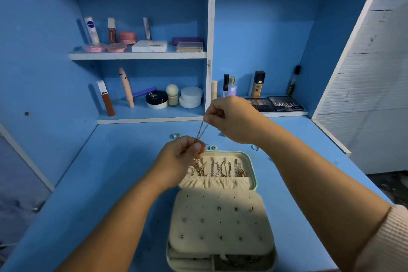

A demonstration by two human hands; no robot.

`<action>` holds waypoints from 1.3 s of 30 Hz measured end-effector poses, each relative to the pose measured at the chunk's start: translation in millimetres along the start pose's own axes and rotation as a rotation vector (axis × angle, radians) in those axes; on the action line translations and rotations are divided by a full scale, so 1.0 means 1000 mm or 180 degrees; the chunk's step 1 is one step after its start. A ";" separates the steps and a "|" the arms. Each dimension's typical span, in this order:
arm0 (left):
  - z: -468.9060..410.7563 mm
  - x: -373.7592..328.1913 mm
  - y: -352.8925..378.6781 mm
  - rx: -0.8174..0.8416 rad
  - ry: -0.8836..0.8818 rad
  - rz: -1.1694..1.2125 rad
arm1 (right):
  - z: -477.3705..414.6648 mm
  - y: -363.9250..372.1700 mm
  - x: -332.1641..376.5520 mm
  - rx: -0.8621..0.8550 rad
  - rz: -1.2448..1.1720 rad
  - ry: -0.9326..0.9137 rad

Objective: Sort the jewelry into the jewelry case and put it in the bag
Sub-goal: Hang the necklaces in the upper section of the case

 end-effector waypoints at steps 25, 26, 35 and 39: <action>-0.003 0.001 0.013 0.0498 0.0324 -0.1777 | -0.012 0.036 -0.031 0.0363 0.0064 0.0227; -0.003 0.001 0.013 0.0500 0.0345 -0.1814 | -0.012 0.036 -0.031 0.0357 0.0057 0.0223; -0.001 -0.002 0.011 0.0563 0.0617 -0.2271 | -0.011 0.040 -0.029 0.0362 0.0044 0.0110; -0.001 -0.005 0.008 0.0440 0.0666 -0.2405 | -0.012 0.040 -0.026 0.0389 0.0015 0.0080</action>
Point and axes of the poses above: each hand's wrist, its own z-axis away from the middle knuckle, its own y-axis out of the palm, x = y × z, the point moved 6 cm from there along -z, towards the middle knuckle, and after that the axes turned 10 degrees about z, right-handed, at the moved point
